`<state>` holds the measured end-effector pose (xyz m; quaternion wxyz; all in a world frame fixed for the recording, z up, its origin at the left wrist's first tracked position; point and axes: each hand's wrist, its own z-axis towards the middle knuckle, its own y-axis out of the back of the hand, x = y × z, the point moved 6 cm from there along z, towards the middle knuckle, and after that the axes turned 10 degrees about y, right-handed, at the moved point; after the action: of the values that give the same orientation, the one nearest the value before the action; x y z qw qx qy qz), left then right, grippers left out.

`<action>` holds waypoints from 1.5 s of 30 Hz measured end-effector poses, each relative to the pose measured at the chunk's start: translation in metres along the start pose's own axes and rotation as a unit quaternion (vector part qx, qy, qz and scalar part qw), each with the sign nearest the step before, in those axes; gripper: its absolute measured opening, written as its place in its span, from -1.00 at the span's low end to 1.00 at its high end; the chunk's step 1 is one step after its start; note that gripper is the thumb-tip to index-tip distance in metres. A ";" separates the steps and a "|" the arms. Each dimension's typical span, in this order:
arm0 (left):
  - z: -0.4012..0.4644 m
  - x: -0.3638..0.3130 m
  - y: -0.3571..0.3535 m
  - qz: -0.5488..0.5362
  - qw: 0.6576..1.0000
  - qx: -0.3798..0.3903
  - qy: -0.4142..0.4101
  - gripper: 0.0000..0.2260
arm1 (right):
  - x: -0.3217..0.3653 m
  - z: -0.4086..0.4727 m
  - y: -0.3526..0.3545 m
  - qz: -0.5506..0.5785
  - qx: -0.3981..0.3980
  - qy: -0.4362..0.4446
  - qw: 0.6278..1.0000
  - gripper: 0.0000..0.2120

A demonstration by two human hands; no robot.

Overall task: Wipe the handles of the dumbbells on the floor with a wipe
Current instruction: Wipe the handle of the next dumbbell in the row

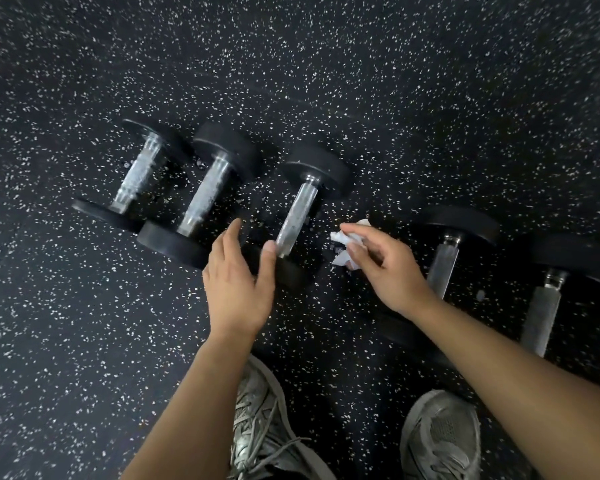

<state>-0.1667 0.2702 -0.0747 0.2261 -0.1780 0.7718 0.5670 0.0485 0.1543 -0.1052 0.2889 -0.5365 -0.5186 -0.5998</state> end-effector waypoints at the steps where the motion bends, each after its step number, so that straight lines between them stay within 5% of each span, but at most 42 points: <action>1: 0.001 0.002 0.000 -0.002 1.000 -0.002 0.004 -0.30 | 0.000 -0.001 0.001 -0.004 0.001 0.002 1.000 -0.67; 14: -0.018 -0.007 -0.027 0.000 0.998 0.065 -0.010 -0.02 | 0.013 0.042 -0.001 -0.153 -0.021 0.041 0.987 -0.69; 21: -0.022 -0.001 -0.028 -0.055 0.995 0.079 -0.009 -0.30 | 0.005 0.064 -0.009 -0.246 -0.019 0.081 0.966 -0.66; 27: -0.019 0.004 -0.031 -0.085 0.993 0.083 0.000 -0.24 | 0.016 0.023 -0.046 -0.226 0.186 0.180 0.939 -0.67; 34: -0.033 -0.014 -0.036 -0.041 0.993 0.109 -0.037 -0.11 | 0.012 0.051 0.013 -0.278 -0.027 0.088 0.956 -0.65; 41: -0.031 -0.001 -0.039 -0.074 0.991 0.108 -0.013 -0.30 | 0.014 0.011 -0.019 -0.258 0.248 0.147 0.922 -0.65; 43: -0.034 -0.003 -0.042 -0.067 0.991 0.118 -0.016 -0.26 | 0.017 0.015 -0.011 -0.259 0.217 0.145 0.930 -0.64; 45: -0.037 -0.006 -0.044 -0.062 0.990 0.124 -0.023 -0.22 | 0.016 0.025 0.010 -0.276 0.105 0.118 0.948 -0.63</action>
<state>-0.1437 0.2216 -0.0972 0.2993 -0.1829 0.8182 0.4556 0.0615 0.1780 -0.0899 0.2258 -0.2641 -0.6688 -0.6573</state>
